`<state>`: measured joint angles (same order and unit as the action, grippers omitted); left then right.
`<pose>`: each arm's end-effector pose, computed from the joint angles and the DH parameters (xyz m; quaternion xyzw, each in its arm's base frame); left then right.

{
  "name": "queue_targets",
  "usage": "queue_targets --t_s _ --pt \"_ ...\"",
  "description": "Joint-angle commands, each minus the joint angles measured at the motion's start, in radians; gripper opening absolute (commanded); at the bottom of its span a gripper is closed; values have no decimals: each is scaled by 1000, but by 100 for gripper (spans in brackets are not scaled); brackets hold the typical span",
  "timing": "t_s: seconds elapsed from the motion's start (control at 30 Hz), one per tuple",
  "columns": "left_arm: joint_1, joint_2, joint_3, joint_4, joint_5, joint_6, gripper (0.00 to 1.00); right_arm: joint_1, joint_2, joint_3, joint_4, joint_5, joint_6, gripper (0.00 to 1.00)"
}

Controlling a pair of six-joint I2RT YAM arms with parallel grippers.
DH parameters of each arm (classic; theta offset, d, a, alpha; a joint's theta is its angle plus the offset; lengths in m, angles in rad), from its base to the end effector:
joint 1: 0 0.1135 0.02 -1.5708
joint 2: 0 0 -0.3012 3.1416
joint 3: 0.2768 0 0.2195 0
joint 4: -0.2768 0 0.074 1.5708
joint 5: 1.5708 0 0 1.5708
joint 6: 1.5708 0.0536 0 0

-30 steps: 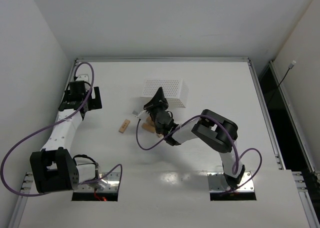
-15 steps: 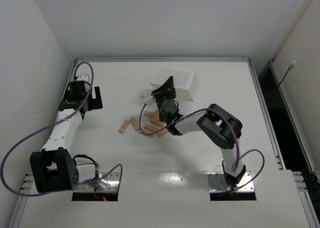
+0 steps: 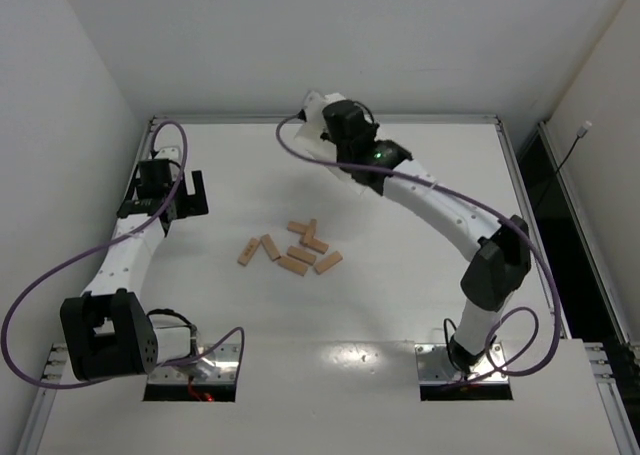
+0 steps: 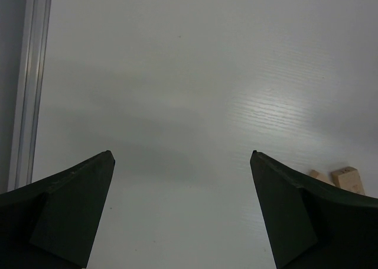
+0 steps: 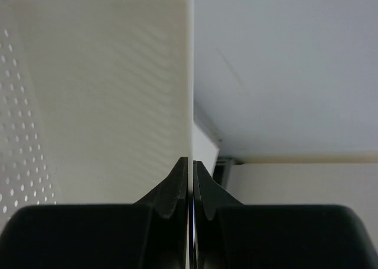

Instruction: Build the wood block tower

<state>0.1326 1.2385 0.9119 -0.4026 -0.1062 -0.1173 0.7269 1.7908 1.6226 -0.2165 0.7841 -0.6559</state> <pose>0.2331 0.0368 0.3025 -0.1351 0.9017 0.0516 0.4075 0.3298 0.2427 0.3892 -0.3241 0.7265 -0.2983 0.5274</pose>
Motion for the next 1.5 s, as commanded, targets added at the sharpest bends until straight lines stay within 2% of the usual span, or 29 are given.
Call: queue_targets --t_s 0.0,0.07,0.13,0.27,0.33,0.5,0.63,0.87,0.9,1.17,1.23,1.27,1.3,1.33,1.37,1.43,1.47 --pt "2 18 41 21 46 -18 99 -113 11 121 -533 -262 392 0" --pt "-7 18 41 21 71 -18 99 -180 39 202 -598 -376 435 0" --pt "-7 27 51 21 92 4 99 -302 97 284 -684 -608 505 0" --pt "-7 27 62 30 123 4 99 -521 206 403 -756 -823 561 0" --pt "-7 27 62 42 123 4 99 -624 260 443 -756 -877 570 0" --pt "-7 49 62 62 111 -15 99 -771 376 511 -733 -934 590 0" --pt "-7 68 62 62 100 -6 99 -853 481 638 -686 -909 589 0" --pt "-7 78 62 53 100 -5 99 -899 643 723 -662 -890 569 0" --pt "-7 78 62 53 100 -5 99 -912 663 735 -662 -890 569 4" --pt "-7 87 62 53 100 -5 99 -954 676 735 -627 -852 559 5" --pt "-7 87 62 53 112 -5 99 -954 676 735 -627 -852 550 10" --pt "-7 87 62 53 112 -5 99 -954 659 735 -638 -839 550 17" --pt "-7 87 62 53 112 -5 99 -945 629 712 -638 -839 550 30" --pt "-7 87 62 53 112 -5 99 -945 628 712 -638 -830 550 35" --pt "-7 87 62 53 112 -5 99 -936 583 677 -638 -844 550 44" --pt "-7 87 62 53 112 -5 99 -936 524 599 -620 -861 559 73" --pt "-7 87 62 53 112 -5 99 -936 492 574 -610 -871 568 75"
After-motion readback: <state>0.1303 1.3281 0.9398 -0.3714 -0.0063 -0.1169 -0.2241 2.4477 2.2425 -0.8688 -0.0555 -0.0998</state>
